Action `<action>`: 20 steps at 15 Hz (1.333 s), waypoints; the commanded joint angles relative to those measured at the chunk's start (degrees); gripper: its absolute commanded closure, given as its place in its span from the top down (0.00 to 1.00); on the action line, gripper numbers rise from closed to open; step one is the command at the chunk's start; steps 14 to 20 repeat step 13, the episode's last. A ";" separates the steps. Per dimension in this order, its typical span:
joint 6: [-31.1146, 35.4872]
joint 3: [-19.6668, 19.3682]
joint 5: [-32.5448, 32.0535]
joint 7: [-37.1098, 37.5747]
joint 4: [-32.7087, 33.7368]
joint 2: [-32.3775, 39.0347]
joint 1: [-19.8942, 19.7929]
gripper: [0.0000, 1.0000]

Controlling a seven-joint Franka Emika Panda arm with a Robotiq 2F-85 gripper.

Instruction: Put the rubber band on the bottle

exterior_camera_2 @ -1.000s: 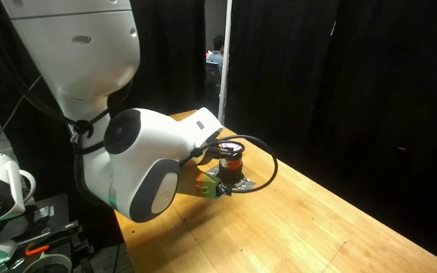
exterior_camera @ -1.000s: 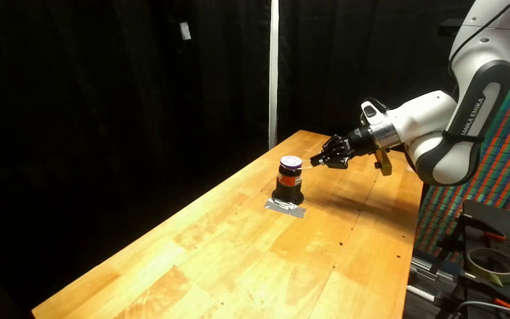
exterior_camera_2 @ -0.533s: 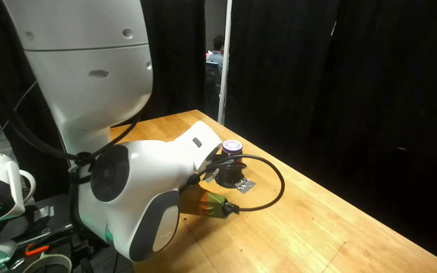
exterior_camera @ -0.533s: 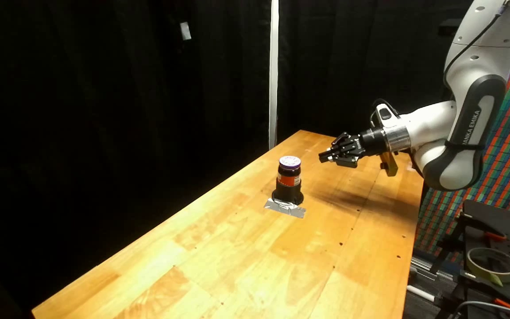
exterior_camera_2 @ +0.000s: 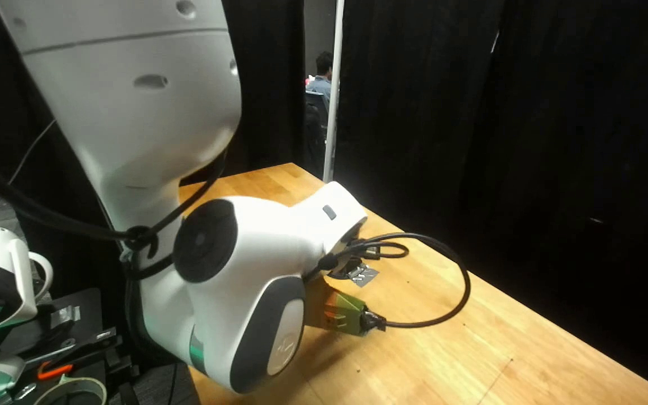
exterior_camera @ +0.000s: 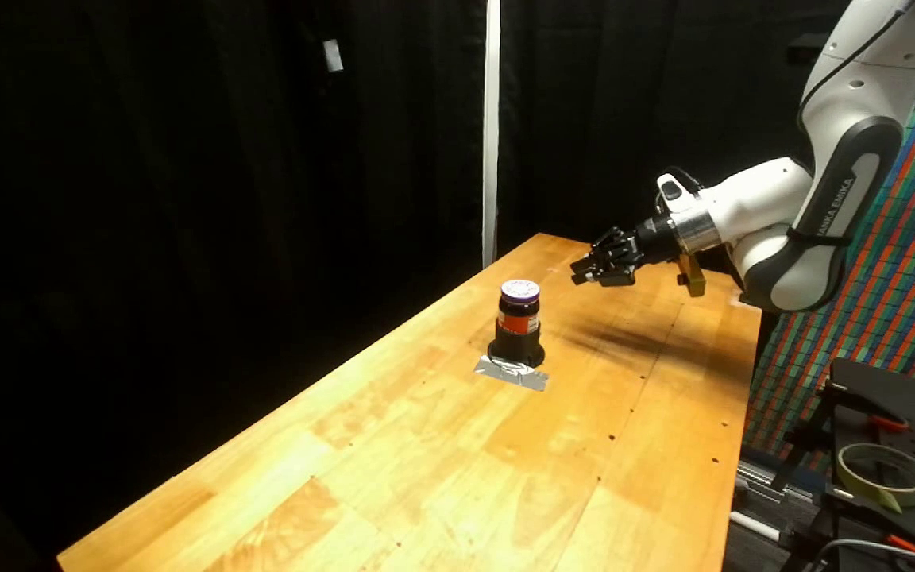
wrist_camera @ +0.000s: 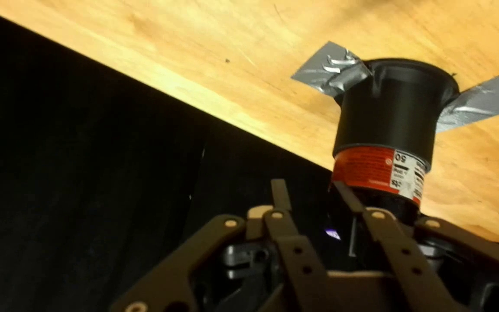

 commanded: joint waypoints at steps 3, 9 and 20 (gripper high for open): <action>-25.64 -12.28 -0.84 15.39 1.24 -12.30 14.94 0.81; -56.45 -10.79 6.30 16.70 1.41 -19.15 23.29 1.00; -64.73 -8.83 15.07 12.53 2.88 -18.54 23.95 1.00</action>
